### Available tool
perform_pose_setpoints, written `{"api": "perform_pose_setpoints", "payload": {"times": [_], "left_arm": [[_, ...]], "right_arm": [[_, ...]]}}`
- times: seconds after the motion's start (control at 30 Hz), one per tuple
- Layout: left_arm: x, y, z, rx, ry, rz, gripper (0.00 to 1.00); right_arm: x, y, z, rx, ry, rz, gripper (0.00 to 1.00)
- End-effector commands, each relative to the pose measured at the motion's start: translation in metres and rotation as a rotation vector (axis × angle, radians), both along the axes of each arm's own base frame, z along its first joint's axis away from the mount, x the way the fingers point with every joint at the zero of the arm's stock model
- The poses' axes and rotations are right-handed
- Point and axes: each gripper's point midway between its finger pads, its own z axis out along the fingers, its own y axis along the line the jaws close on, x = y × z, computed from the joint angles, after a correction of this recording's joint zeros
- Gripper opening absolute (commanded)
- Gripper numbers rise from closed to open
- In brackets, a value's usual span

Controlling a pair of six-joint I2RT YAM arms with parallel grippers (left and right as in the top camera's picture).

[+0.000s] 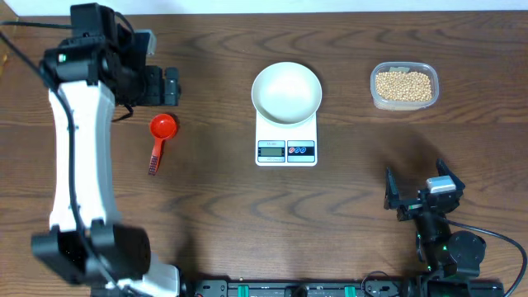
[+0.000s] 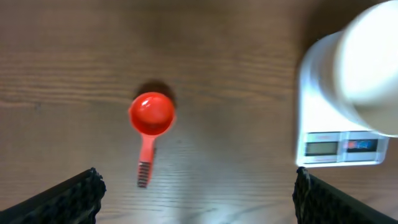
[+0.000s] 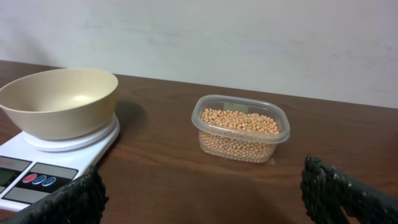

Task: Scoop item into bowl and weigh 50g on scale
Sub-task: 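Move the left gripper down over the red scoop's cup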

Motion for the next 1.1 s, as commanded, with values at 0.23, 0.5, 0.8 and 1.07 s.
{"api": "perform_pose_setpoints", "payload": {"times": [0.23, 0.5, 0.8, 1.07], "left_arm": [[0.012, 0.046, -0.103, -0.008, 0.229, -0.073, 0.95], [0.017, 0.050, -0.154, -0.031, 0.322, -0.104, 0.81], [0.025, 0.055, -0.180, -0.034, 0.334, -0.100, 0.73], [0.033, 0.081, -0.182, 0.030, 0.298, -0.056, 0.68]], "right_arm": [[0.000, 0.001, -0.001, -0.010, -0.002, 0.006, 0.99], [0.000, 0.001, -0.001, -0.010, -0.002, 0.006, 0.99], [0.000, 0.001, -0.001, -0.011, -0.002, 0.006, 0.99], [0.000, 0.001, -0.001, -0.010, -0.002, 0.006, 0.99]]}}
